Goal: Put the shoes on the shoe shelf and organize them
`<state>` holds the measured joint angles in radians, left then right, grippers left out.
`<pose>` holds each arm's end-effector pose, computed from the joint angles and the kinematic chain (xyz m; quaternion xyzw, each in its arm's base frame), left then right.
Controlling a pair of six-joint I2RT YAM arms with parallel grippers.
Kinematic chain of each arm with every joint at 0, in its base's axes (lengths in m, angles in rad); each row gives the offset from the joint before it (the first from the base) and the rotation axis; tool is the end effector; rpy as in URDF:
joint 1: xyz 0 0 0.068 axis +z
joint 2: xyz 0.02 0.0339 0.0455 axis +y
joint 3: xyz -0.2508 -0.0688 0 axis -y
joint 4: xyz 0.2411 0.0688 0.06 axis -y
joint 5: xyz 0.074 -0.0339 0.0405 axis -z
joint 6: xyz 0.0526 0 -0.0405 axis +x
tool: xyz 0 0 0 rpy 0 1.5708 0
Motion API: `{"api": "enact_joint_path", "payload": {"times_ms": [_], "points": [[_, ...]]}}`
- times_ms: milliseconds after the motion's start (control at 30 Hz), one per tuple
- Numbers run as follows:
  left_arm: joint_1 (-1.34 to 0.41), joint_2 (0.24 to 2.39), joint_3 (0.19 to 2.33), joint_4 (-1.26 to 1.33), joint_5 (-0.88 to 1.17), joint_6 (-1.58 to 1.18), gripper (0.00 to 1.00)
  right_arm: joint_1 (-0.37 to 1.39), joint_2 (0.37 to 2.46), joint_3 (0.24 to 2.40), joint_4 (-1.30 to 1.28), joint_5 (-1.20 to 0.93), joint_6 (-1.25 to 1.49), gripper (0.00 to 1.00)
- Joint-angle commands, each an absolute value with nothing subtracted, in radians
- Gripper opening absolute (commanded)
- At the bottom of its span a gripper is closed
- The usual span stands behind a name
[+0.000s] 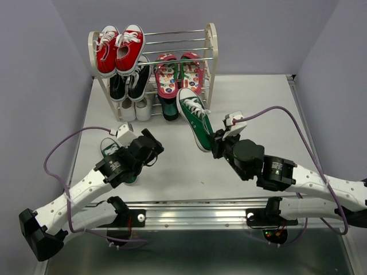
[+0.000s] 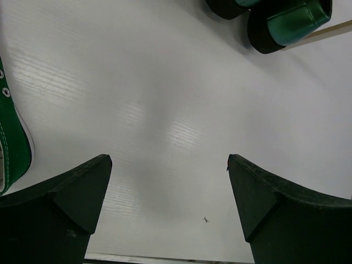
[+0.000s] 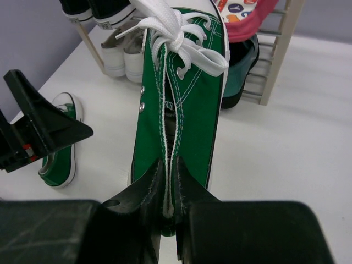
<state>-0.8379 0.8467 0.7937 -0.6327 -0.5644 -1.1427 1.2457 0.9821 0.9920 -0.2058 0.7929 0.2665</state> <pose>0.1477 -0.1220 0.2735 -0.2496 0.8398 -0.2059 0.4360 0.1090 0.2060 0.3629 -0.1190 0.7444 0.1845 0.6306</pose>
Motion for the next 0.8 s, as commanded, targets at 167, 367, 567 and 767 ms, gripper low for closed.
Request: {"api": "enact_joint_path", "payload": {"times_ms": [167, 367, 567, 767], "points": [[-0.693, 0.837, 0.778, -0.518, -0.437, -0.982, 0.99, 1.255, 1.109, 1.346, -0.106, 0.846, 0.057, 0.01], [-0.667, 0.859, 0.784, -0.52, -0.428, -0.957, 0.99, 1.21, 1.313, 1.634, -0.035, 0.936, -0.107, 0.01], [-0.66, 0.848, 0.773, -0.514, -0.42, -0.948, 0.99, 1.059, 1.506, 1.863, -0.035, 0.841, -0.156, 0.01], [-0.657, 0.839, 0.744, -0.535, -0.423, -0.969, 0.99, 0.896, 1.693, 2.065, -0.012, 0.727, -0.209, 0.01]]}}
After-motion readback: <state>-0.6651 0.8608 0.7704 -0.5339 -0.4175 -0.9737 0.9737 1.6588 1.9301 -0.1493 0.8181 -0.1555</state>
